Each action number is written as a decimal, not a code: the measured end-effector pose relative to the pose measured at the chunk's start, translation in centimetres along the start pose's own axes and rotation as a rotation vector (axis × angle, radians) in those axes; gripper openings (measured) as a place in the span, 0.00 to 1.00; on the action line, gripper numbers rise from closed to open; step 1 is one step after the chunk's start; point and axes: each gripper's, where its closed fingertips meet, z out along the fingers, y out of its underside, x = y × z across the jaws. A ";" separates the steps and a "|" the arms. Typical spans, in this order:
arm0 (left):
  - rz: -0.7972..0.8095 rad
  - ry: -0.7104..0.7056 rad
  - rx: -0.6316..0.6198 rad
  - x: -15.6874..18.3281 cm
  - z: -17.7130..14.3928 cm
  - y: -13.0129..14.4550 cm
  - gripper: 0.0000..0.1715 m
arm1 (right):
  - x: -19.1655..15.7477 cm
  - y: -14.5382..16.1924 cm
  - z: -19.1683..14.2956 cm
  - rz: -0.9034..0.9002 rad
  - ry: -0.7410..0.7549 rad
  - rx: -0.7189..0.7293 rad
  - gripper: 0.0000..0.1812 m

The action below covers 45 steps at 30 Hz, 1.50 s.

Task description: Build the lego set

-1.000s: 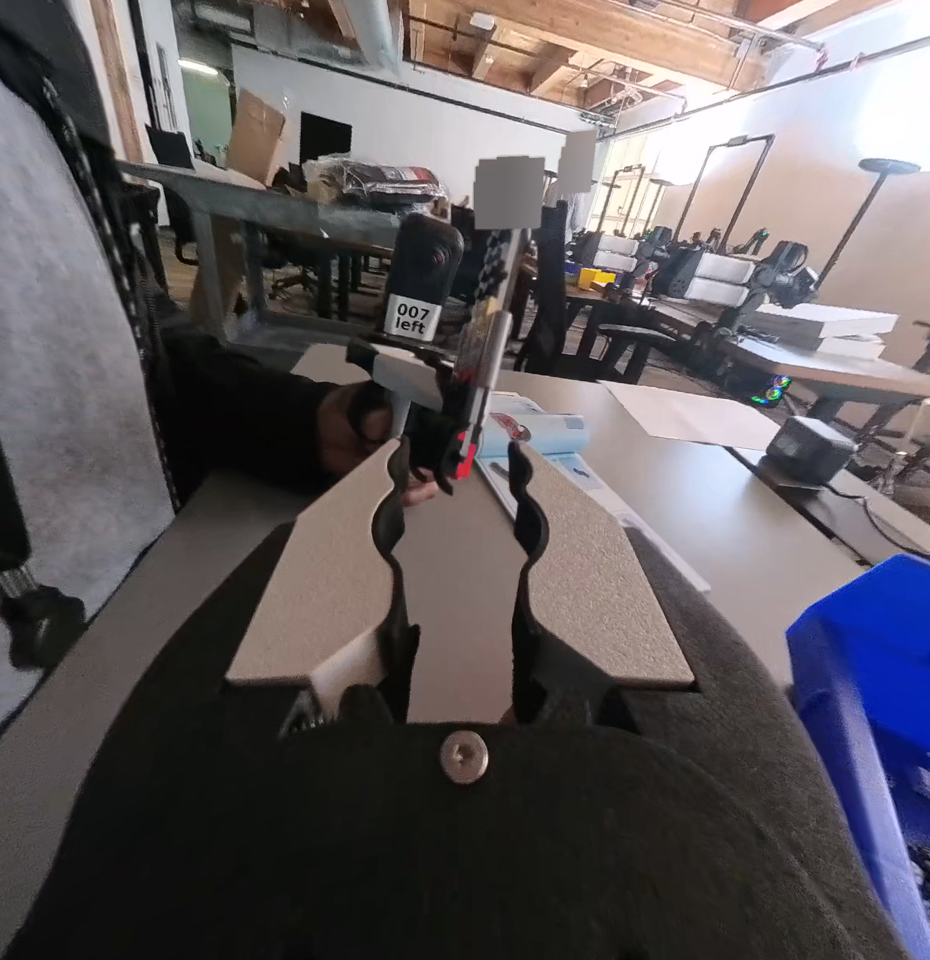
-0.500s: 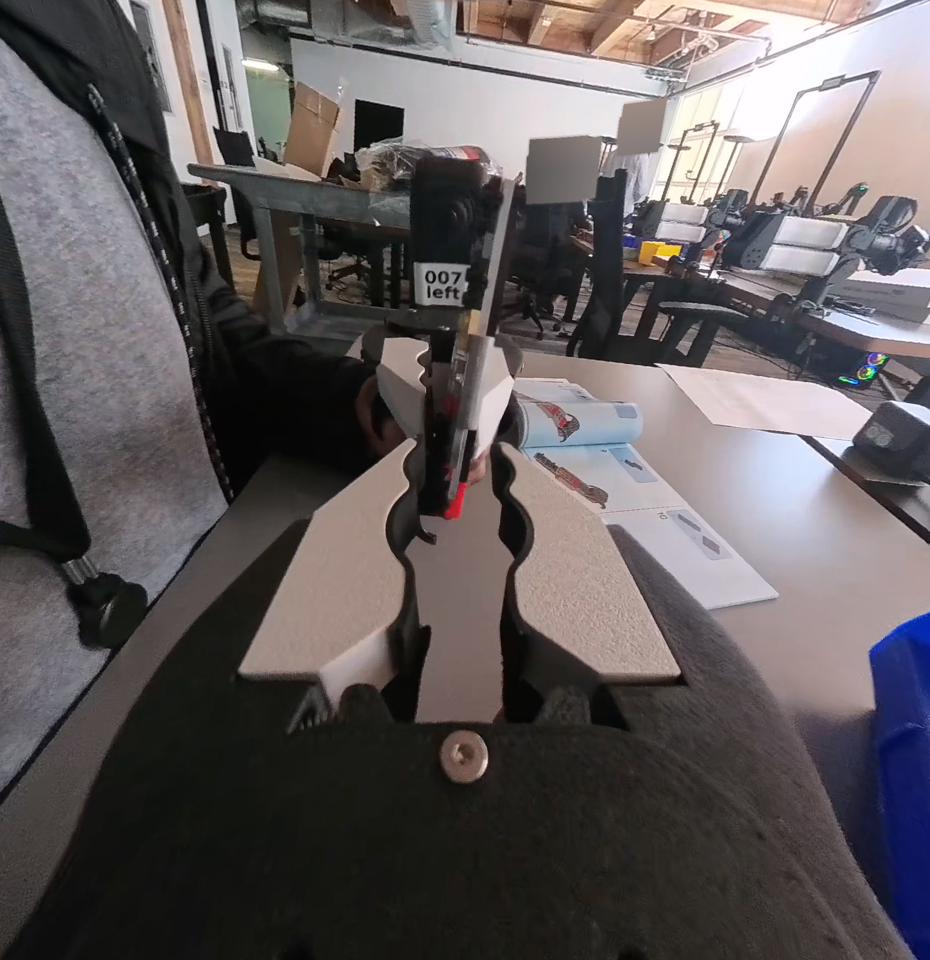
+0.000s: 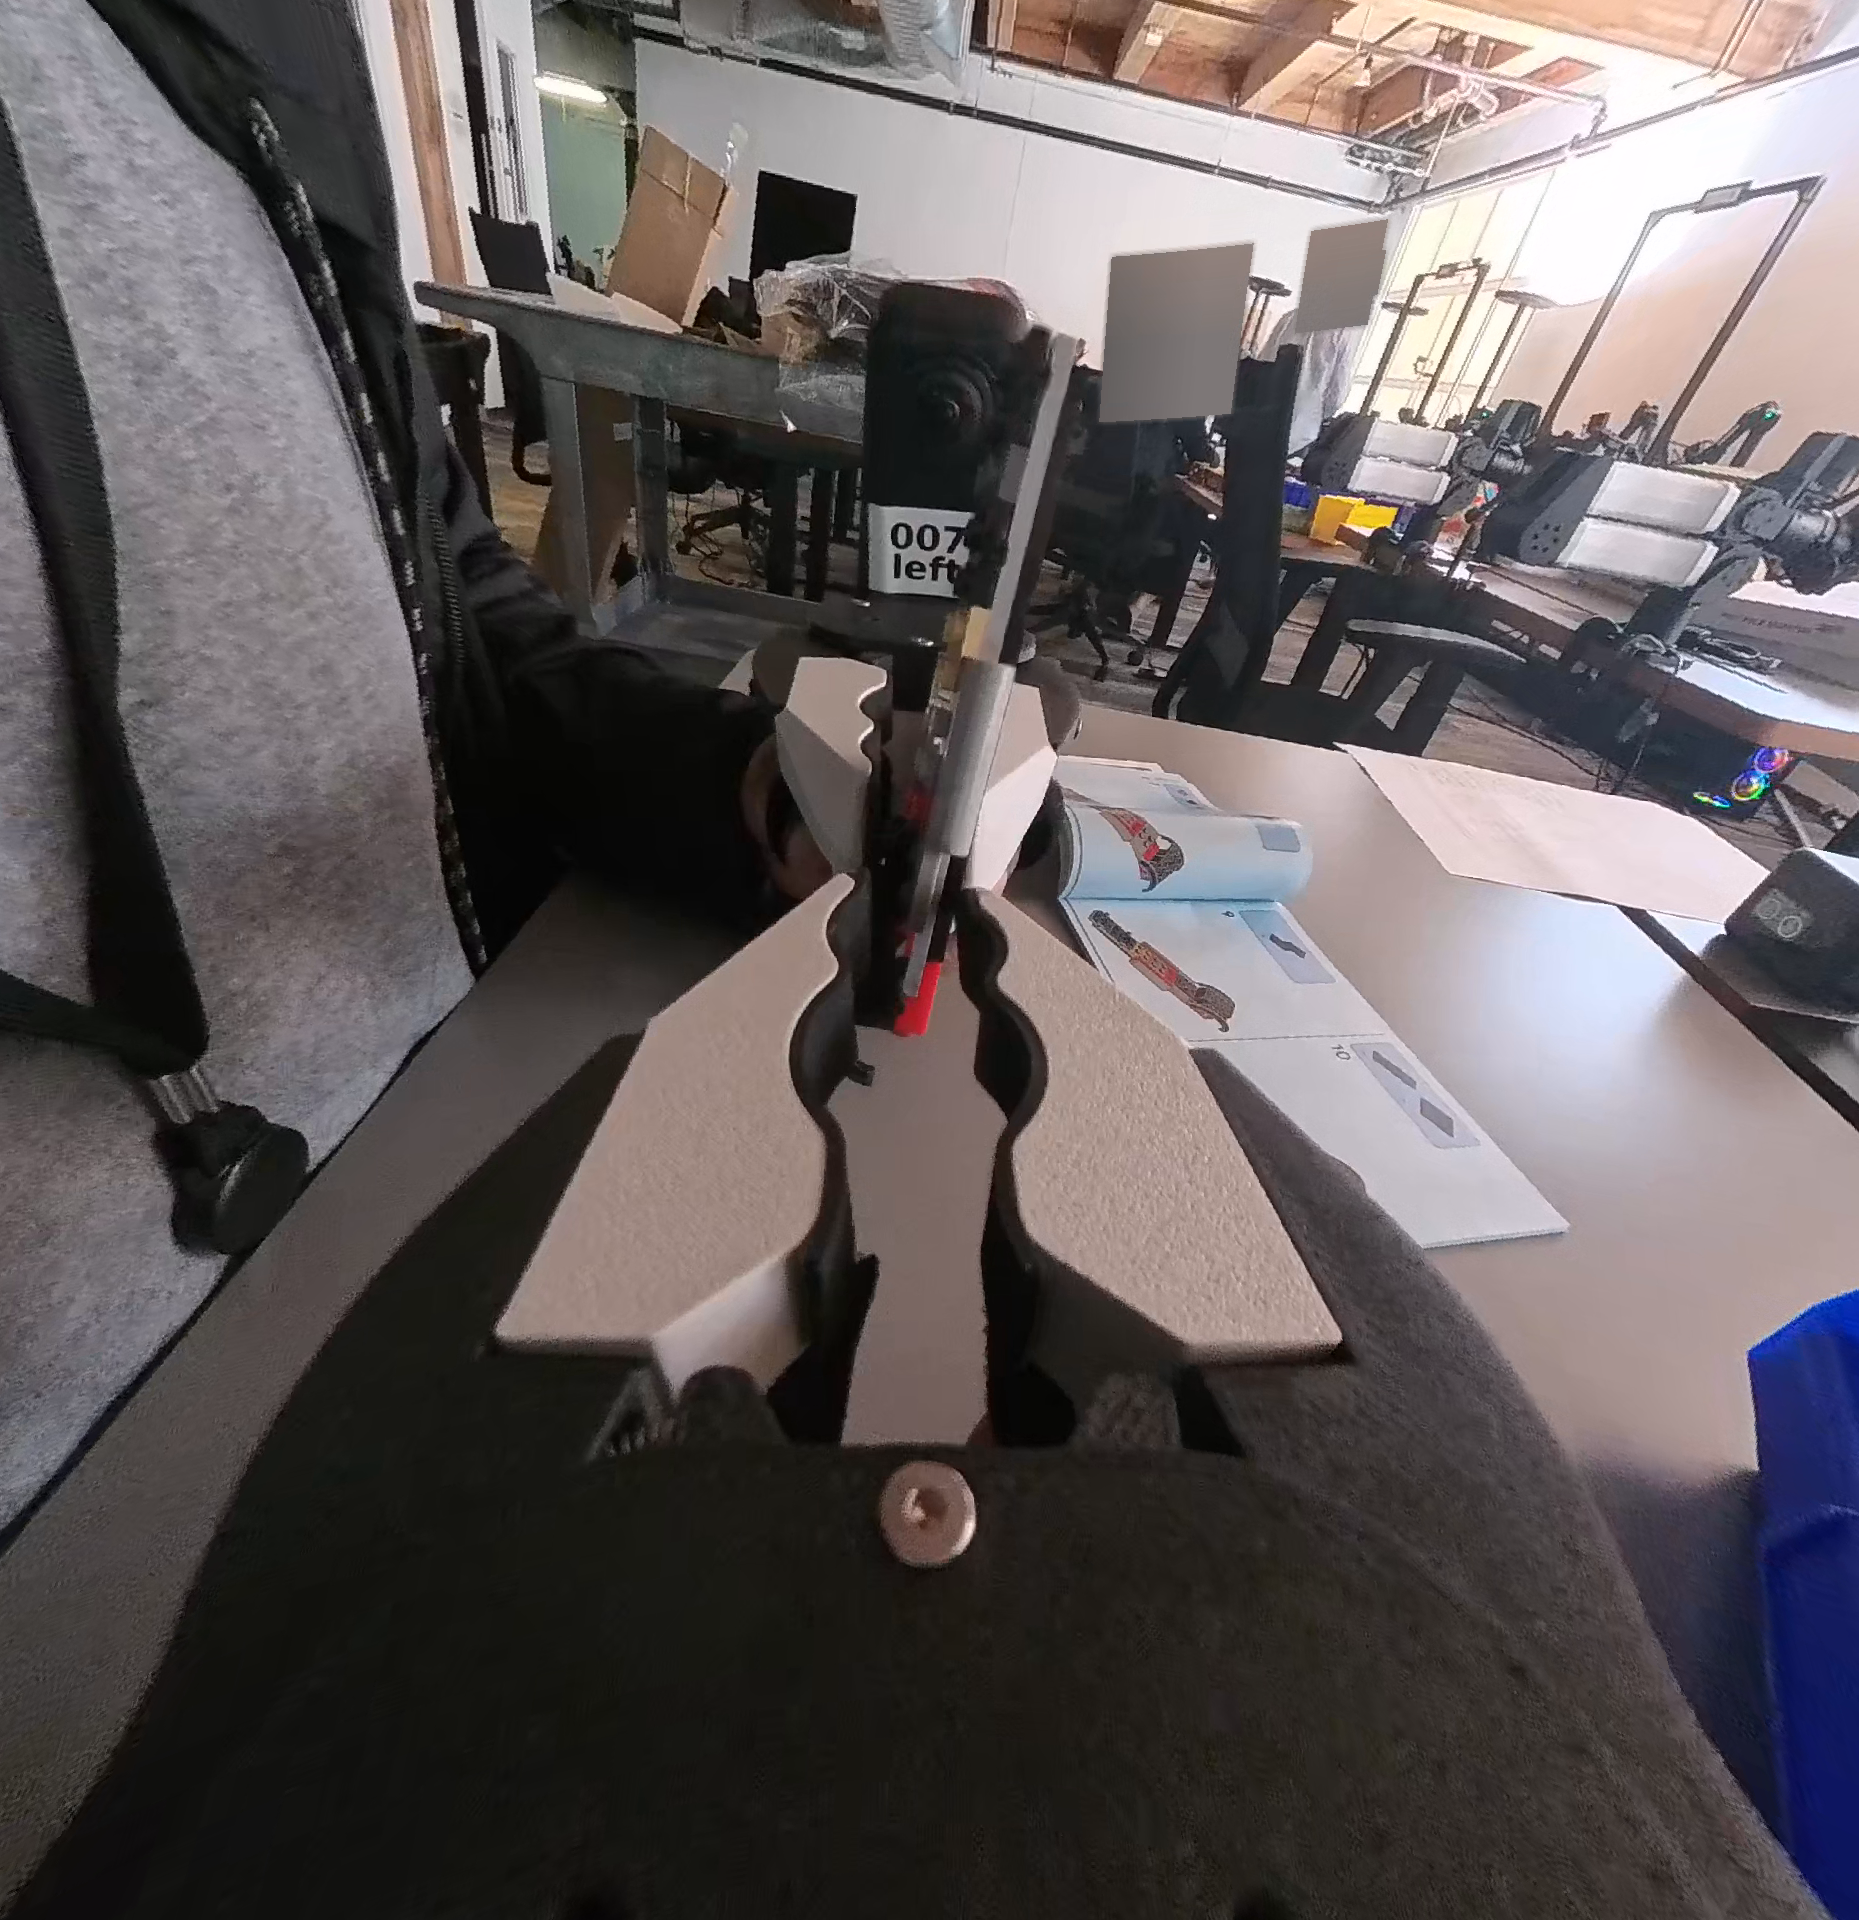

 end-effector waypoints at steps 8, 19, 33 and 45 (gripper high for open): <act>0.002 -0.003 -0.010 0.2 0.0 0.2 0.09 | -0.2 0.2 0.1 -0.020 -0.004 -0.009 0.09; 0.033 0.008 -0.007 0.6 0.2 -0.1 0.09 | -0.6 -0.1 -0.1 -0.043 -0.021 -0.001 0.09; -0.037 -0.012 0.166 -0.1 -0.5 -2.0 0.09 | 0.6 -1.2 -0.8 0.085 0.056 0.085 0.21; -0.117 -0.001 0.324 -0.3 -1.5 -3.5 0.09 | 0.0 -1.9 1.5 0.214 0.119 0.176 0.24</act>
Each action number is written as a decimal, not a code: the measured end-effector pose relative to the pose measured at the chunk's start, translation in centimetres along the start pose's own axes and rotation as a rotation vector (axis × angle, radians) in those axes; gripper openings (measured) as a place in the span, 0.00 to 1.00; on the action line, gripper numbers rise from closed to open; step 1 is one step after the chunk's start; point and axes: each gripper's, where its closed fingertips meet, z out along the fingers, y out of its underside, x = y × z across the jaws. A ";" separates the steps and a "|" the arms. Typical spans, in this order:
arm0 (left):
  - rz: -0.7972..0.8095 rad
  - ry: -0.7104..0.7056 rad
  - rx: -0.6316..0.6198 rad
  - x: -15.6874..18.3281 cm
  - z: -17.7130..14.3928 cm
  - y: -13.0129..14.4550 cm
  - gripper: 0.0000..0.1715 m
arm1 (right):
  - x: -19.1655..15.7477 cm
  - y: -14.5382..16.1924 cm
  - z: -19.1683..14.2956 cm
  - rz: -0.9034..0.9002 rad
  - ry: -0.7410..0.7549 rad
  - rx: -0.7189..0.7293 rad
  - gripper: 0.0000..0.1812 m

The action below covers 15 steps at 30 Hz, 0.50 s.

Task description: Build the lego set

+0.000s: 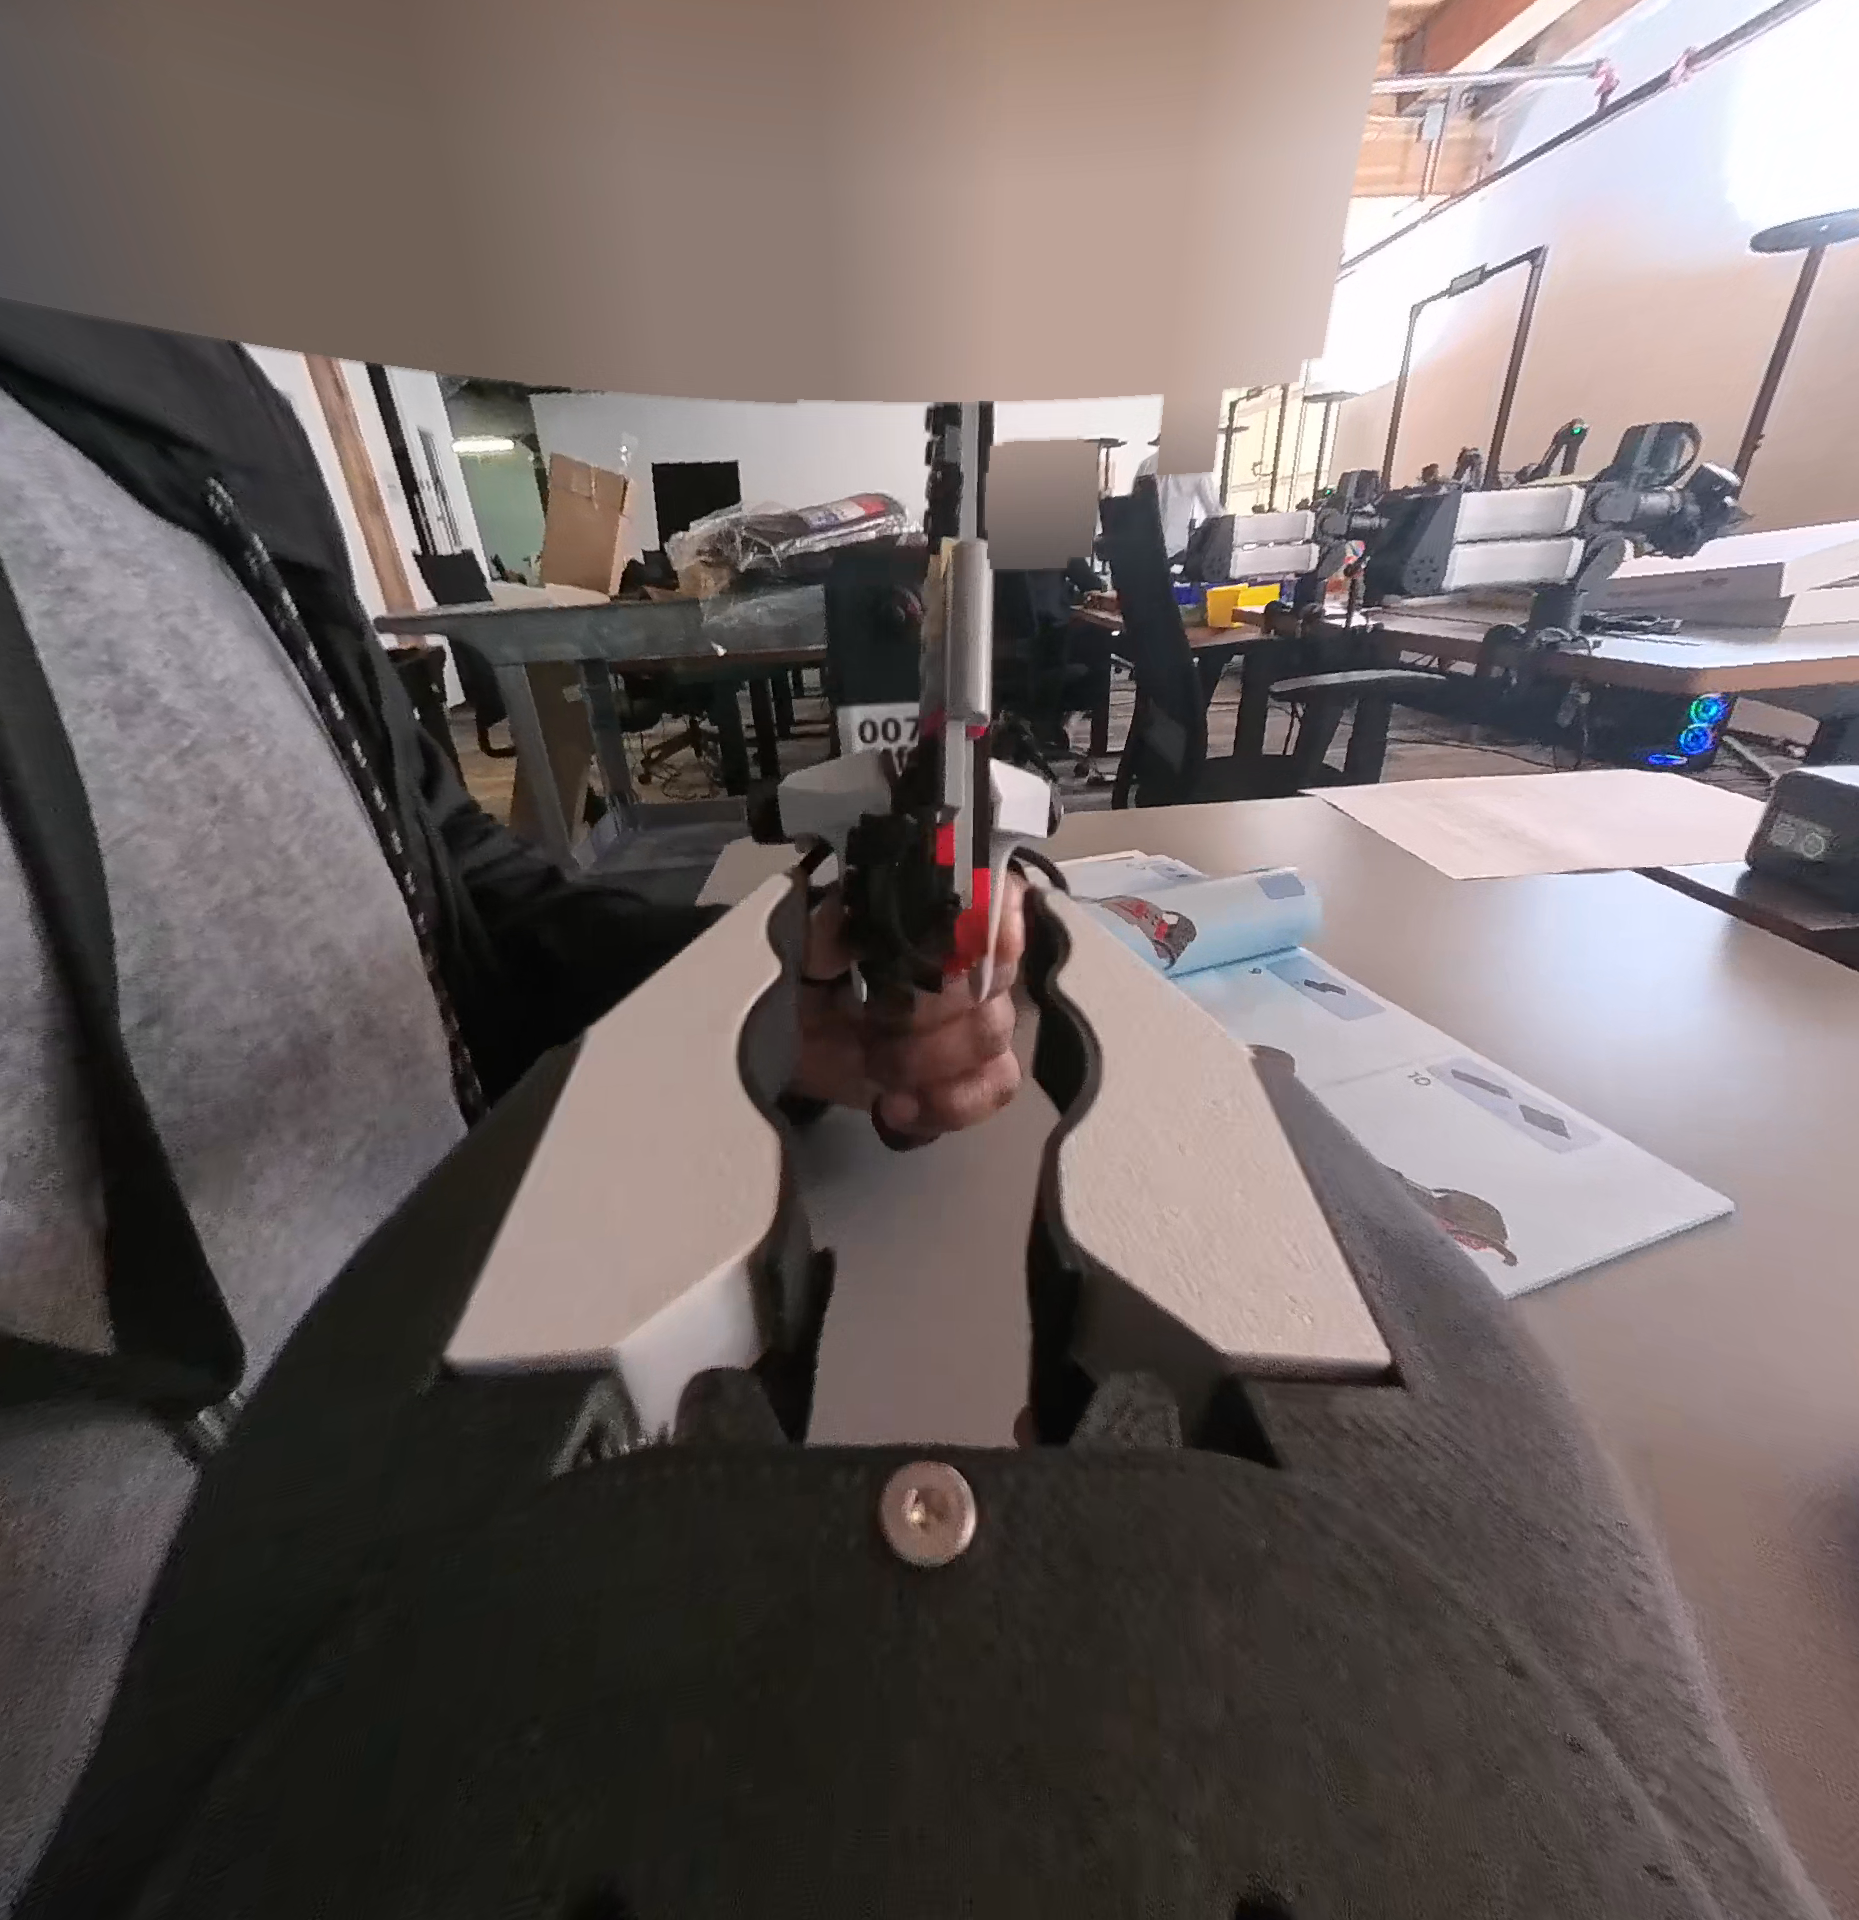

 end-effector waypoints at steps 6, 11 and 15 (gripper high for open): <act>-0.014 0.009 0.018 0.3 0.1 0.0 0.09 | -0.4 -0.5 0.2 0.009 -0.010 0.047 0.16; -0.019 0.017 0.009 0.6 0.0 0.2 0.09 | -0.6 -0.3 0.1 0.004 -0.029 0.040 0.16; -0.014 0.021 0.006 0.7 0.0 0.2 0.09 | -0.7 -0.3 0.1 -0.009 -0.036 0.030 0.16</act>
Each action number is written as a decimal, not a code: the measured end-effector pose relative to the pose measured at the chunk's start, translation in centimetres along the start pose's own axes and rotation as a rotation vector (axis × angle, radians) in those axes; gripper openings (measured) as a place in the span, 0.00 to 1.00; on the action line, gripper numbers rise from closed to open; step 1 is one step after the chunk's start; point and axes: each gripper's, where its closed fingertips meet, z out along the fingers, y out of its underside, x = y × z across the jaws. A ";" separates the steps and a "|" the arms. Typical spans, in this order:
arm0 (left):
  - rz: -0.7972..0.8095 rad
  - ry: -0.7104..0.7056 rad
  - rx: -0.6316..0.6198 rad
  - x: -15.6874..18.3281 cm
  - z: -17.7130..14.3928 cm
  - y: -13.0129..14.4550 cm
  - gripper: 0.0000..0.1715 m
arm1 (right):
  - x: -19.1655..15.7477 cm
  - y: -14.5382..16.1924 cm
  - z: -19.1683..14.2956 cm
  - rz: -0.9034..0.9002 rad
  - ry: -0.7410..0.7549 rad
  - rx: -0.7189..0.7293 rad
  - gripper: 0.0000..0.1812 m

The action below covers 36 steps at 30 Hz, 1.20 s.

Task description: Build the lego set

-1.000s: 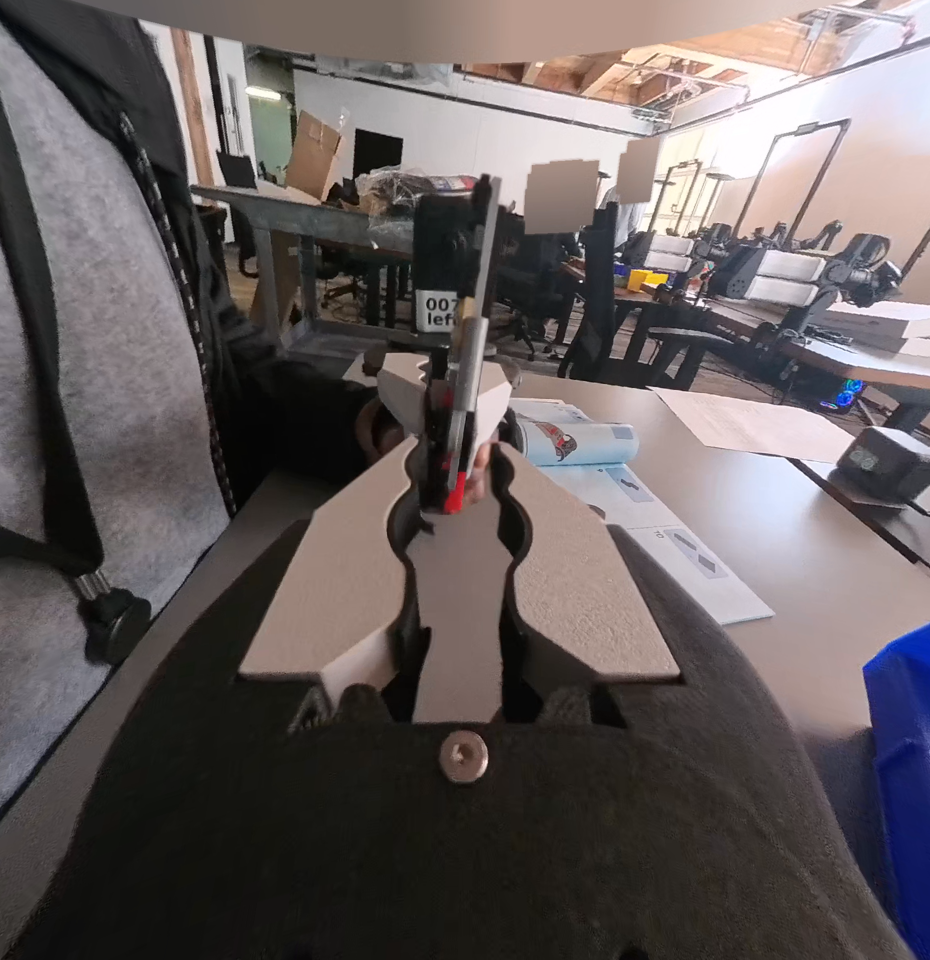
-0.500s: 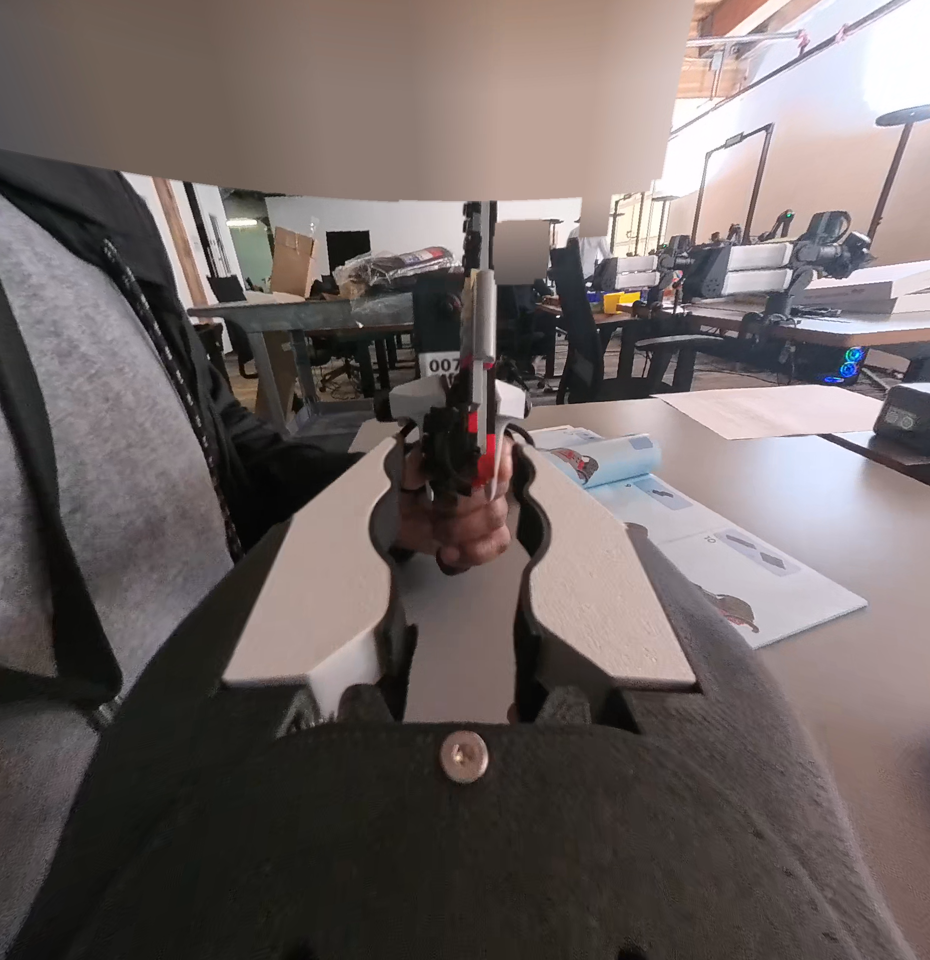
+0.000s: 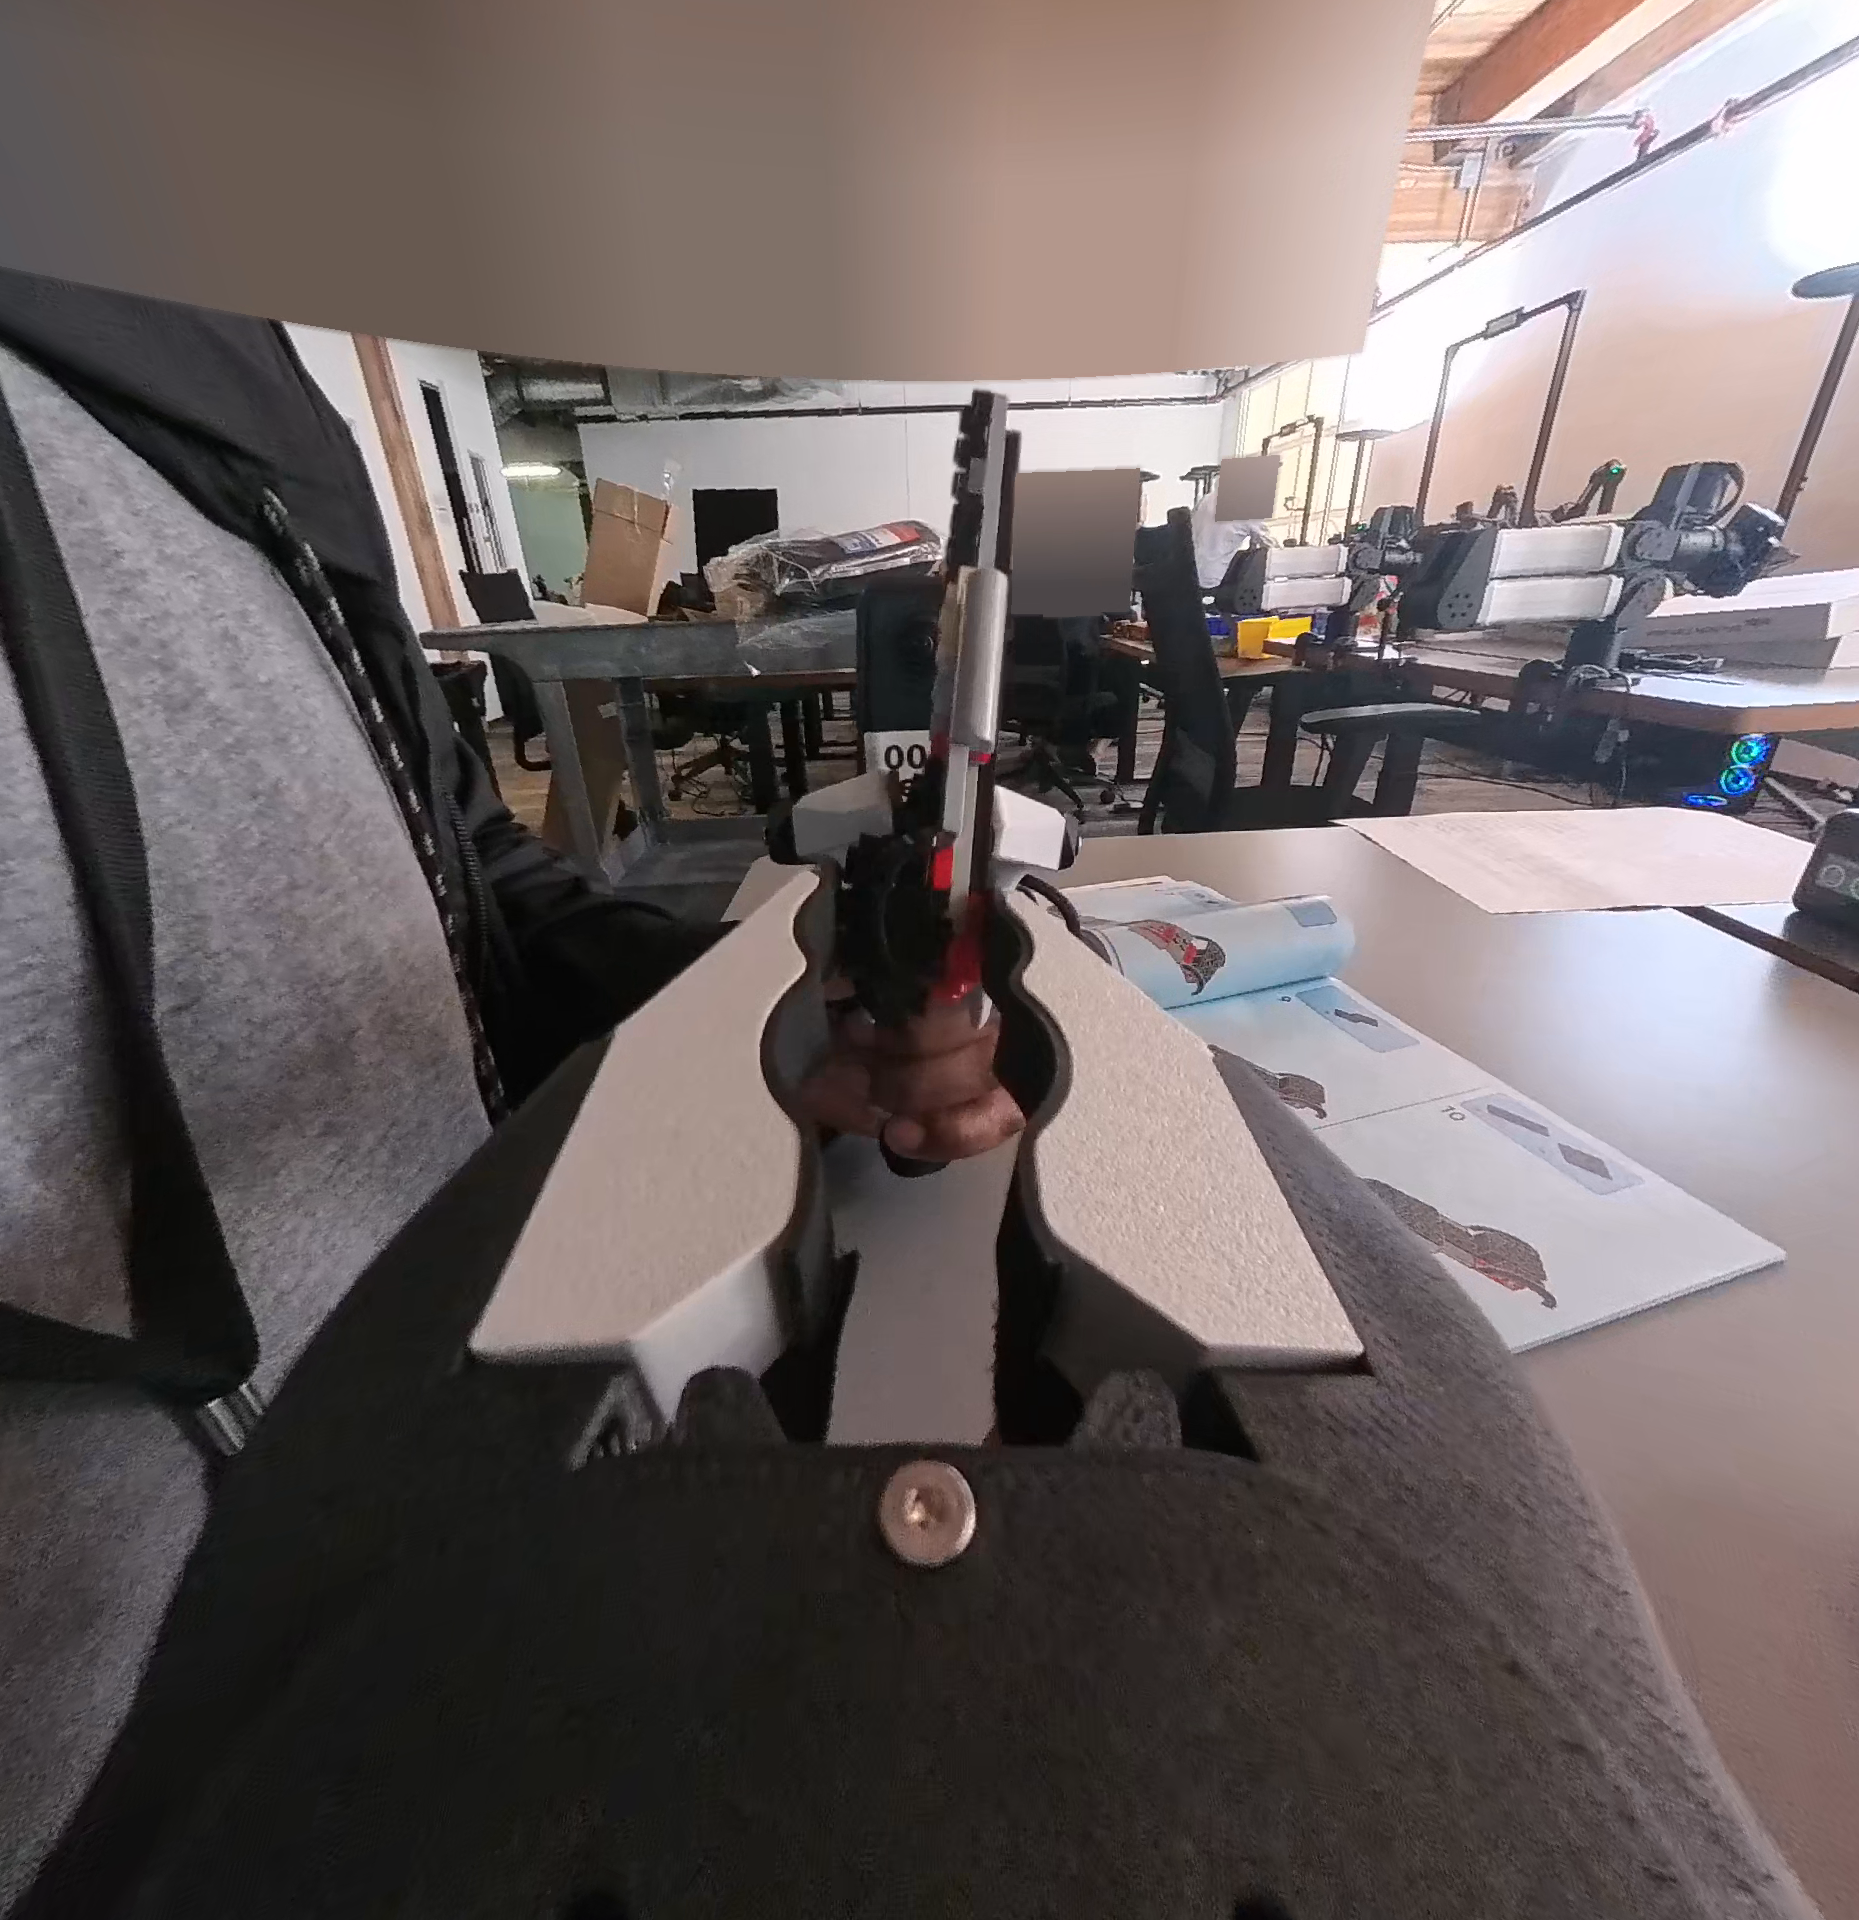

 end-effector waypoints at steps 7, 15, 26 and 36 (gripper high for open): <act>-0.045 -0.006 -0.004 -0.4 0.2 0.1 0.09 | 0.4 0.0 -0.2 0.008 0.011 0.003 0.16; -0.129 -0.004 0.014 -0.6 0.4 0.4 0.09 | 0.8 0.6 0.1 0.018 0.034 -0.035 0.16; -0.221 -0.047 0.167 -1.8 -0.7 -1.2 0.09 | 1.3 0.4 0.9 0.144 0.123 0.037 0.23; -0.301 -0.023 0.139 -1.6 -0.3 -0.6 0.15 | 1.8 0.3 0.4 0.158 0.158 0.081 0.17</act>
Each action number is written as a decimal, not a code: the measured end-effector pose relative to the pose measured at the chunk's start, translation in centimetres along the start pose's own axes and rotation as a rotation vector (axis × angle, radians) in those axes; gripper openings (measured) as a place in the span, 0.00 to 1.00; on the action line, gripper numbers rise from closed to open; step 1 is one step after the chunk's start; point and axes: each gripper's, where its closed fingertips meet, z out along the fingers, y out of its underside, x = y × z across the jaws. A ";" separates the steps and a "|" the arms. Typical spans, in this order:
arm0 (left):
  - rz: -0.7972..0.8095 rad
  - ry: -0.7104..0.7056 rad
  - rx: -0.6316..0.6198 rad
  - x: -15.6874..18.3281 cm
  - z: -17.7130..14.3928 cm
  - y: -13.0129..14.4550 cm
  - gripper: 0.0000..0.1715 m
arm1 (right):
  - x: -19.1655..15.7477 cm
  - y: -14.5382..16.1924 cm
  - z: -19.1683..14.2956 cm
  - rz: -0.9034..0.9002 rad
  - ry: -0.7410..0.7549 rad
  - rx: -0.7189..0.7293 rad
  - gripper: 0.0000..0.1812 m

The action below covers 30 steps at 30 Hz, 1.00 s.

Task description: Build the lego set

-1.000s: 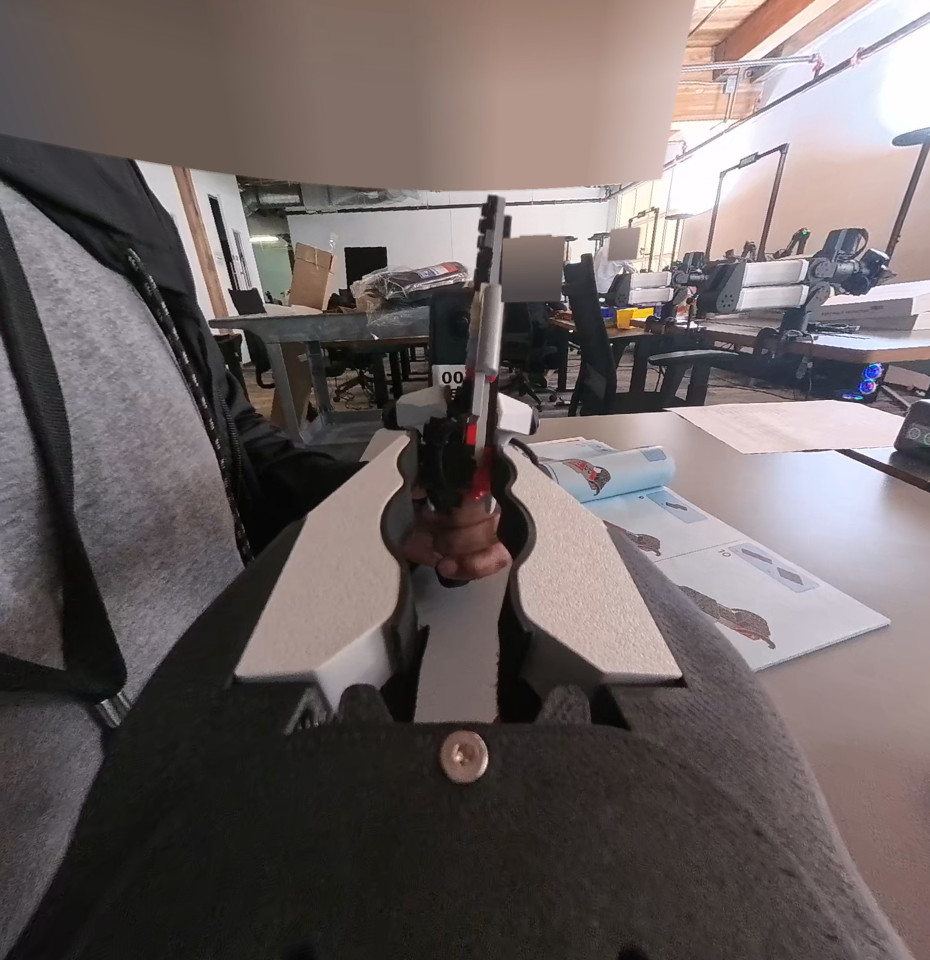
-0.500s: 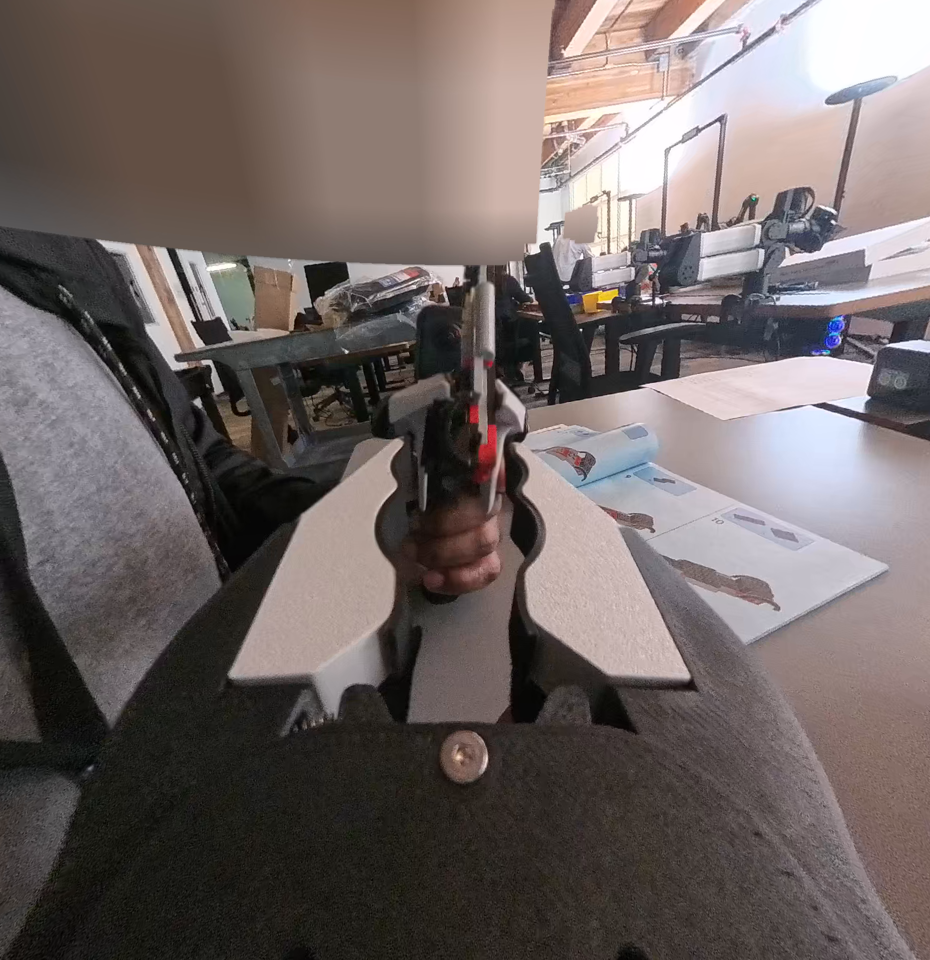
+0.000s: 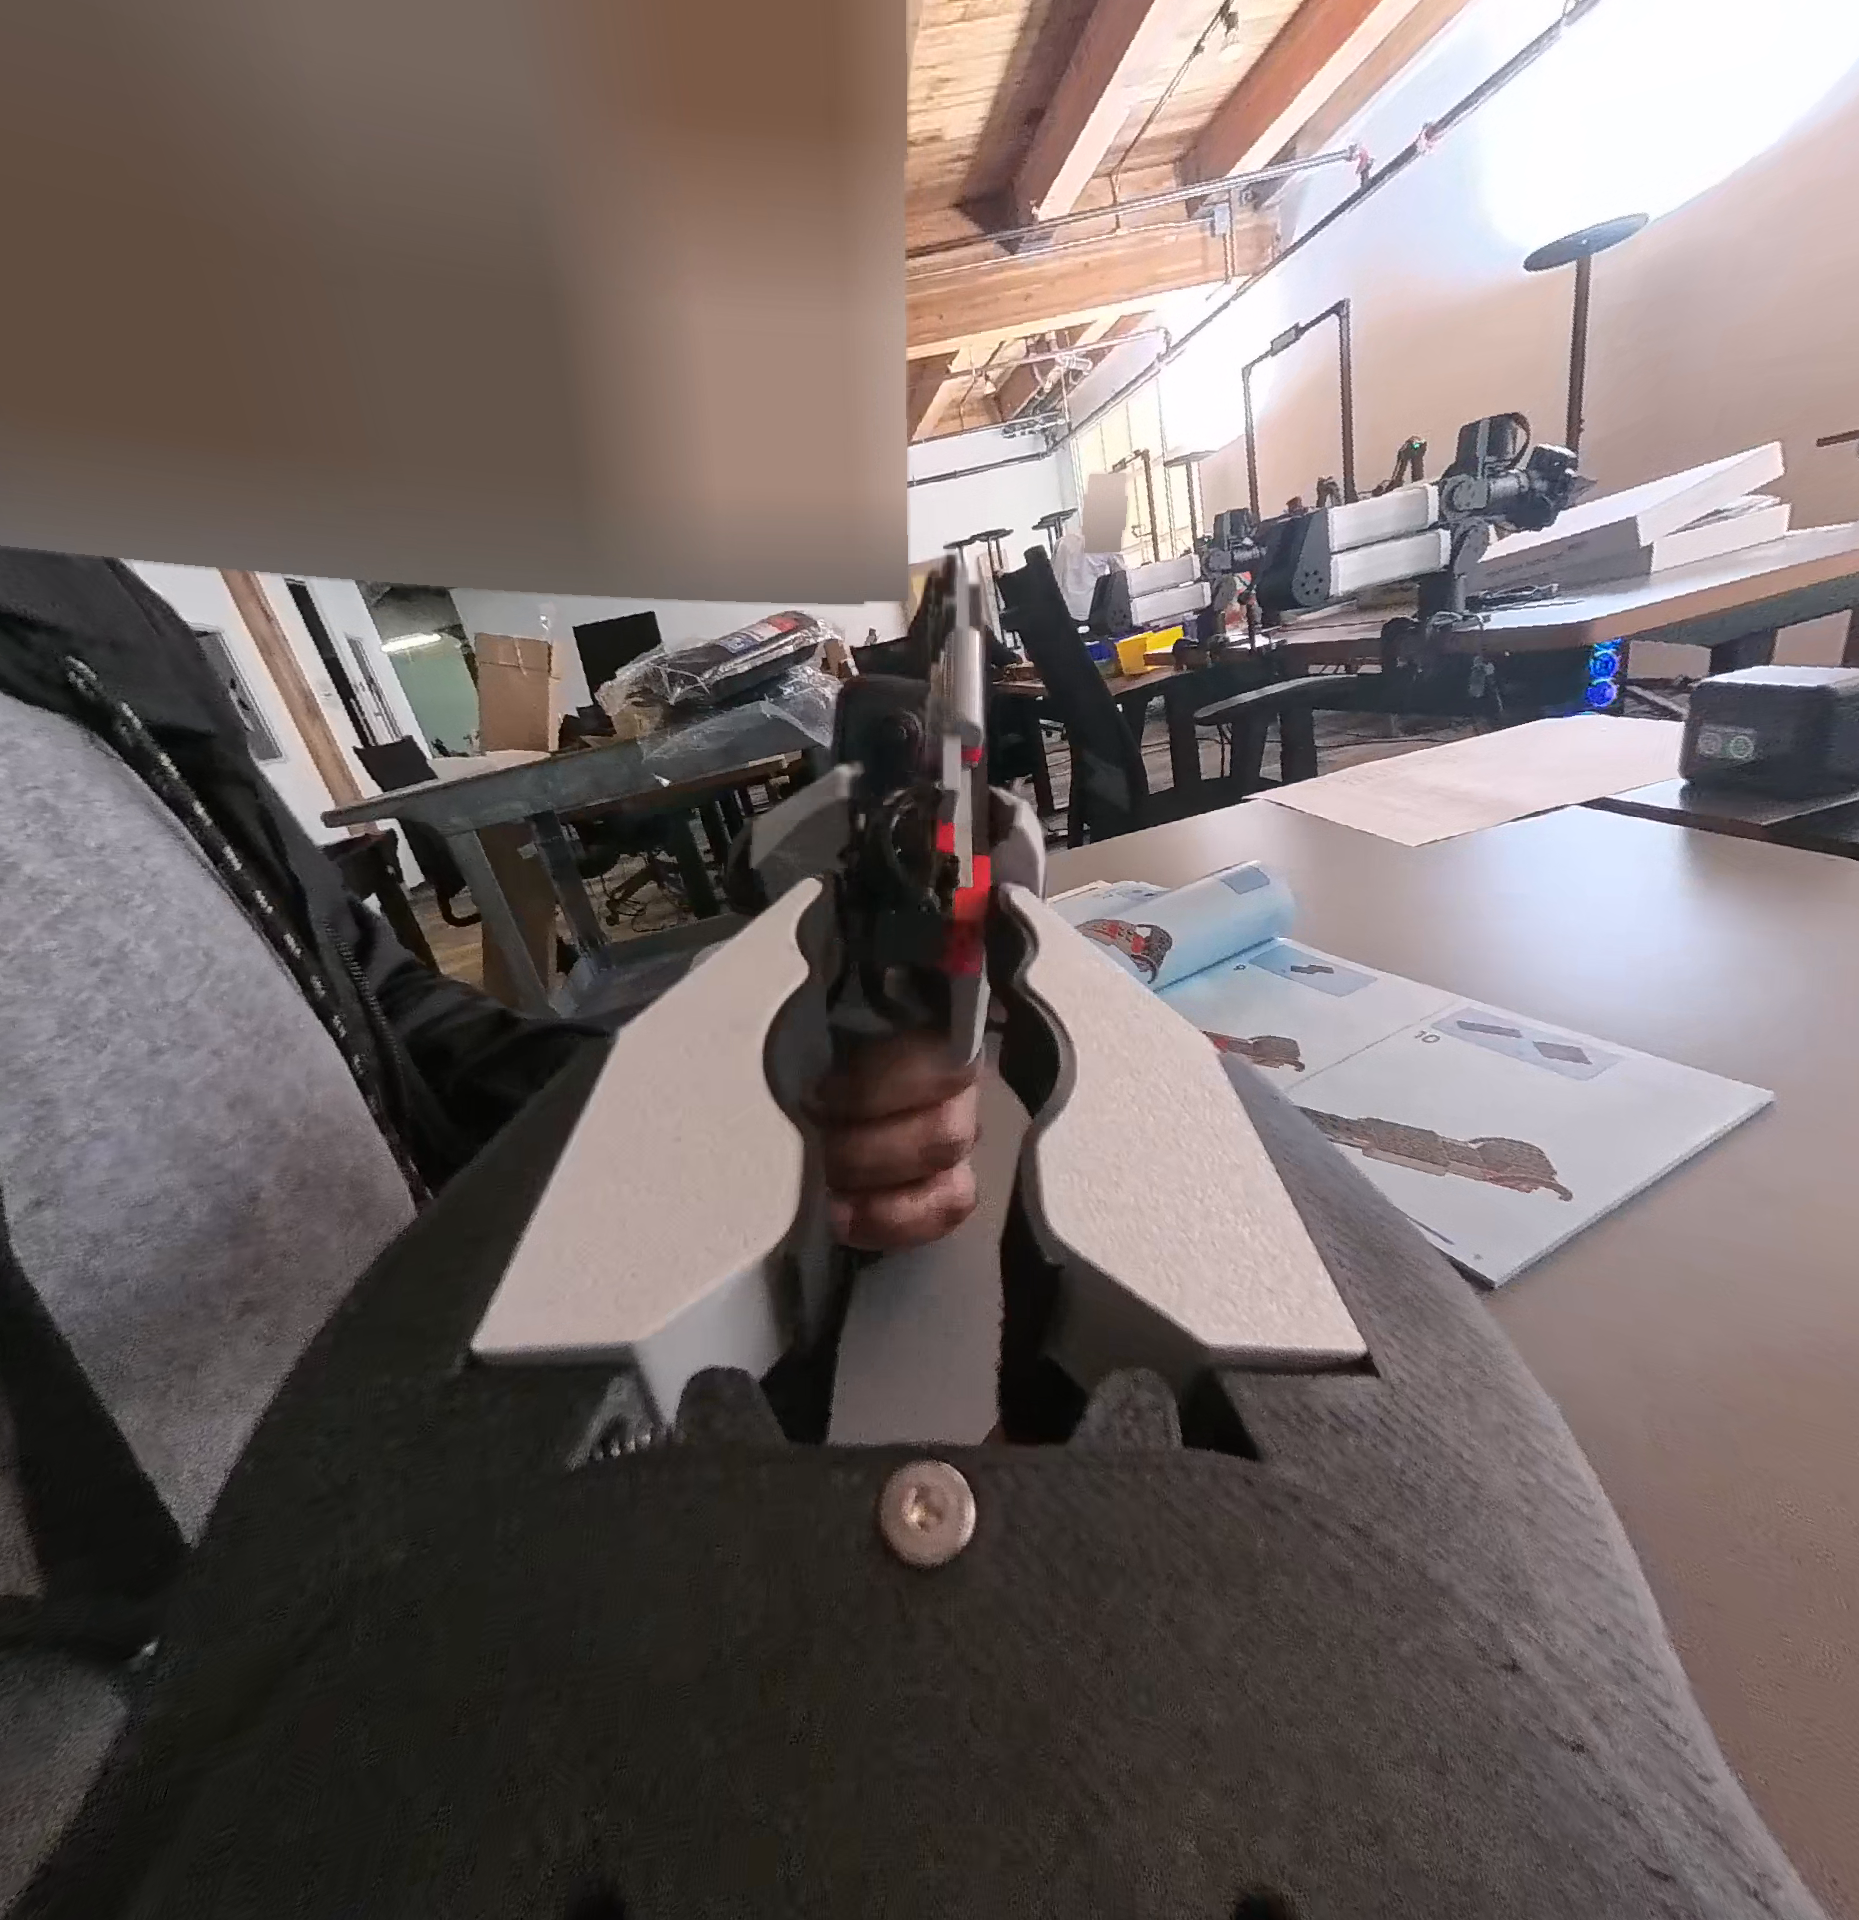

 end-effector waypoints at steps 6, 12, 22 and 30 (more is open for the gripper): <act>-0.005 -0.002 -0.047 0.1 0.2 0.7 0.15 | -0.1 0.0 -0.3 0.011 -0.026 0.006 0.17; 0.031 0.002 -0.071 0.4 0.2 0.9 0.15 | -0.6 -0.2 -0.4 0.015 -0.059 0.018 0.17; 0.055 -0.002 -0.060 0.5 0.2 0.8 0.15 | -0.7 -0.2 -0.3 0.027 -0.083 0.017 0.16; 0.049 0.006 -0.057 0.5 0.3 0.8 0.14 | -0.7 -0.3 -0.4 0.010 -0.081 0.016 0.16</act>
